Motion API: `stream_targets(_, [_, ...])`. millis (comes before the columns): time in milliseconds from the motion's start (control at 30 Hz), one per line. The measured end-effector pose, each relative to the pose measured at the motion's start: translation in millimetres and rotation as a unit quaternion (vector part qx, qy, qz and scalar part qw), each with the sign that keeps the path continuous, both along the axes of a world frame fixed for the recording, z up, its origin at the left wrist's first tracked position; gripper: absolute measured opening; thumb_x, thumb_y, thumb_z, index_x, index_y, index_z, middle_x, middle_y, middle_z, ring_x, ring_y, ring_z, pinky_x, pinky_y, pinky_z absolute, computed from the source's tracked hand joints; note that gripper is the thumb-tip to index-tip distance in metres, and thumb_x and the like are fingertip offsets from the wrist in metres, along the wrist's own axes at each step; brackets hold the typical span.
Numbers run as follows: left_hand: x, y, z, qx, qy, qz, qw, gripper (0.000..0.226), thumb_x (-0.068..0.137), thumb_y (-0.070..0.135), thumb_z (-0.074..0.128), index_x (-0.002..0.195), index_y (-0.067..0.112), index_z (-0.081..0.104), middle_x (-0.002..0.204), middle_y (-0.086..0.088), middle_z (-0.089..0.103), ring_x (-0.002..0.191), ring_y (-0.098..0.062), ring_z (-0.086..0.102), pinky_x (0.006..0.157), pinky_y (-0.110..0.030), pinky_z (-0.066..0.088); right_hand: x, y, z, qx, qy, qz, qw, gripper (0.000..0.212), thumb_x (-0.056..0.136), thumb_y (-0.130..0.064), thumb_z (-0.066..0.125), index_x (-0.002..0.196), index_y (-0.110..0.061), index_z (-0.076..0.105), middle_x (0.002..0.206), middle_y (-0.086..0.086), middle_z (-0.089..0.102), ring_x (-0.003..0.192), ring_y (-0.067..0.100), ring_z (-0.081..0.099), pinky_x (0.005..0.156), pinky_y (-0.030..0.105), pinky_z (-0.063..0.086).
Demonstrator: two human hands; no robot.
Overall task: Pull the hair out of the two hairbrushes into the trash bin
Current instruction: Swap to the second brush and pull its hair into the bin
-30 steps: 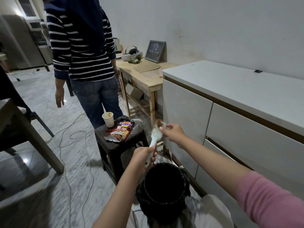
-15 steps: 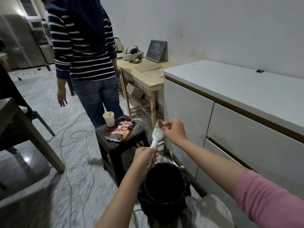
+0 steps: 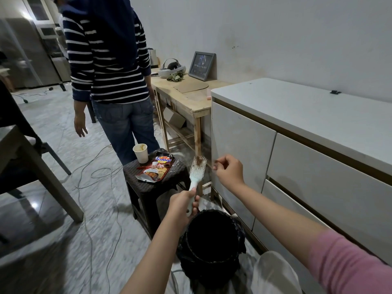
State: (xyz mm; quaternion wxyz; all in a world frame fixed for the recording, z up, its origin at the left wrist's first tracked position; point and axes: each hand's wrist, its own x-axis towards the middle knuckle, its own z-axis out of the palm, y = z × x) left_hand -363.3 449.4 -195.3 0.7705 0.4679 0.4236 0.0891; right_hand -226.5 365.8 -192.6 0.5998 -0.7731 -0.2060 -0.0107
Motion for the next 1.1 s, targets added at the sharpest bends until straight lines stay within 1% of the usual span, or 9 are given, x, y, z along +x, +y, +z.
stream_targets(233, [12.8,1.4,-2.0,-0.058,0.013,0.044,0.997,0.009,0.095,0.011,0.053,0.088,0.006,0.058,0.066,-0.003,0.052,0.048,-0.010,0.040,0.033,-0.012,0.033,-7.4,-8.3,3.8,0.018,-0.028,-0.010,0.999,0.022,0.083,0.006,0.051,0.070,-0.010,0.055,0.068,0.007,0.062,0.066,0.019,0.058,0.055,0.010,0.043])
stream_targets(367, [17.3,14.2,-10.9,-0.085,0.009,0.121,0.989,0.013,0.095,0.005,0.044,0.089,0.008,0.055,0.068,-0.005,0.049,0.047,-0.010,0.038,0.031,-0.009,0.033,-6.4,-14.0,9.9,0.059,-0.032,-0.047,0.997,0.036,0.083,0.006,0.050,0.064,-0.024,0.049,0.069,0.006,0.062,0.069,0.021,0.060,0.058,0.013,0.045])
stream_targets(467, [10.9,26.1,-16.8,-0.091,0.026,0.191,0.977,0.016,0.093,0.003,0.043,0.083,0.008,0.054,0.071,-0.006,0.051,0.050,-0.010,0.040,0.031,-0.010,0.036,0.6,-21.6,16.9,0.099,-0.033,-0.074,0.992,0.037,0.085,0.005,0.052,0.065,-0.026,0.048,0.071,0.004,0.062,0.074,0.022,0.062,0.064,0.019,0.047])
stream_targets(567, [3.5,28.4,-17.2,-0.069,0.046,0.210,0.974,0.018,0.091,0.003,0.048,0.075,0.006,0.055,0.069,-0.006,0.055,0.050,-0.012,0.044,0.039,-0.019,0.039,9.5,-28.1,17.8,0.104,-0.018,-0.090,0.990,0.032,0.087,0.003,0.054,0.069,-0.023,0.050,0.071,-0.002,0.060,0.076,0.020,0.063,0.065,0.016,0.046])
stream_targets(700, [2.3,26.2,-14.6,-0.018,0.051,0.227,0.972,0.020,0.090,0.007,0.054,0.070,0.004,0.056,0.066,-0.006,0.057,0.049,-0.013,0.046,0.047,-0.024,0.039,15.6,-31.9,11.0,0.095,0.002,-0.114,0.989,0.014,0.087,0.001,0.055,0.080,-0.011,0.056,0.078,0.004,0.063,0.077,0.018,0.062,0.064,0.013,0.045])
stream_targets(800, [3.2,24.0,-12.9,0.014,0.046,0.222,0.974,0.021,0.089,0.010,0.057,0.070,0.004,0.057,0.065,-0.006,0.058,0.049,-0.012,0.047,0.045,-0.024,0.040,18.6,-31.9,2.9,0.070,0.013,-0.111,0.991,0.010,0.087,-0.001,0.058,0.080,-0.009,0.058,0.082,0.010,0.067,0.077,0.020,0.064,0.063,0.015,0.046])
stream_targets(933, [2.6,18.8,-9.1,0.035,0.024,0.184,0.982,0.020,0.093,0.013,0.057,0.074,0.005,0.057,0.067,-0.005,0.058,0.051,-0.012,0.047,0.045,-0.023,0.039,23.1,-31.5,-8.2,-0.004,0.065,-0.086,0.994,0.019,0.084,-0.005,0.062,0.067,-0.013,0.059,0.083,0.014,0.071,0.079,0.028,0.067,0.071,0.033,0.054])
stream_targets(1000, [1.8,16.0,-7.5,0.040,0.012,0.168,0.985,0.020,0.093,0.014,0.057,0.074,0.007,0.057,0.067,-0.005,0.059,0.051,-0.011,0.047,0.045,-0.023,0.039,22.5,-32.3,-10.2,-0.048,0.080,-0.073,0.993,0.027,0.082,-0.005,0.064,0.060,-0.020,0.058,0.083,0.014,0.072,0.081,0.026,0.068,0.074,0.028,0.052])
stream_targets(1100, [0.5,13.5,-5.9,0.040,0.006,0.157,0.987,0.020,0.092,0.014,0.058,0.073,0.008,0.058,0.067,-0.004,0.059,0.051,-0.011,0.048,0.045,-0.022,0.039,23.2,-32.2,-13.0,-0.110,0.093,-0.056,0.988,0.017,0.078,-0.001,0.064,0.067,-0.014,0.069,0.085,0.015,0.074,0.089,0.024,0.068,0.080,0.022,0.047])
